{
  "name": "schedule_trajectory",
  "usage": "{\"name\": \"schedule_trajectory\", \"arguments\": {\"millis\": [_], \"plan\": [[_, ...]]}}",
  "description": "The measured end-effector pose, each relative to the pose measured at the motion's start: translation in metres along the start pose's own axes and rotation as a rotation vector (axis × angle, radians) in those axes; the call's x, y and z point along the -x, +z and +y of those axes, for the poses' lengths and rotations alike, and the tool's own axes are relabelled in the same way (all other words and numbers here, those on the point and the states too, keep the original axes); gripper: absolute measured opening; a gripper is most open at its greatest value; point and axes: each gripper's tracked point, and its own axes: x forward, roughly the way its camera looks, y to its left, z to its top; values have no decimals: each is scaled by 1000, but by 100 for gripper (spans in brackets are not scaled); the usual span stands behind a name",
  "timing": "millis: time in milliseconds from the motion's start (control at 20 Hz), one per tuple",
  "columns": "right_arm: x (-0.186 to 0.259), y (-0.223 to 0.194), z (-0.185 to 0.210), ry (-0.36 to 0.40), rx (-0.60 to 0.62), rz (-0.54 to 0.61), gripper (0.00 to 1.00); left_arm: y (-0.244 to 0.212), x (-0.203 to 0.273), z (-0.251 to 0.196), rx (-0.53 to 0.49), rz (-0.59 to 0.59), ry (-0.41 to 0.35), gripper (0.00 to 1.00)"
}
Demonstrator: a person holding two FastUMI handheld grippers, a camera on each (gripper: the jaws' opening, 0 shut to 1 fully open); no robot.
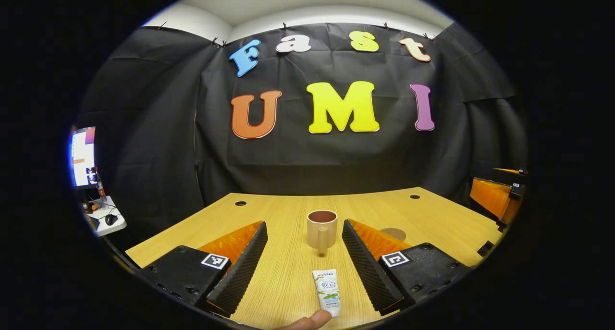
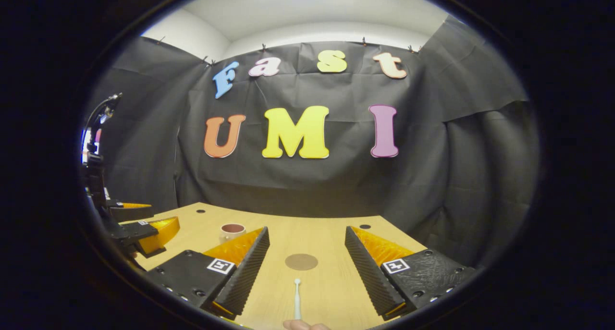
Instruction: Put the toothbrush and toothpaste on the desktop into the cup, then pick up the cup and place it on the coaster on the desktop.
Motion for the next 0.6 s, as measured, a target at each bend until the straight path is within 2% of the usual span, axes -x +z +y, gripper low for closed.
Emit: {"name": "schedule_trajectory", "arguments": {"millis": [350, 600], "plan": [[-7, -26, 1, 15, -11, 71, 95, -68, -8, -28, -34, 204, -52, 99], [-8, -43, -3, 22, 18, 113, 96, -130, -8, -45, 17, 386, -81, 100]]}}
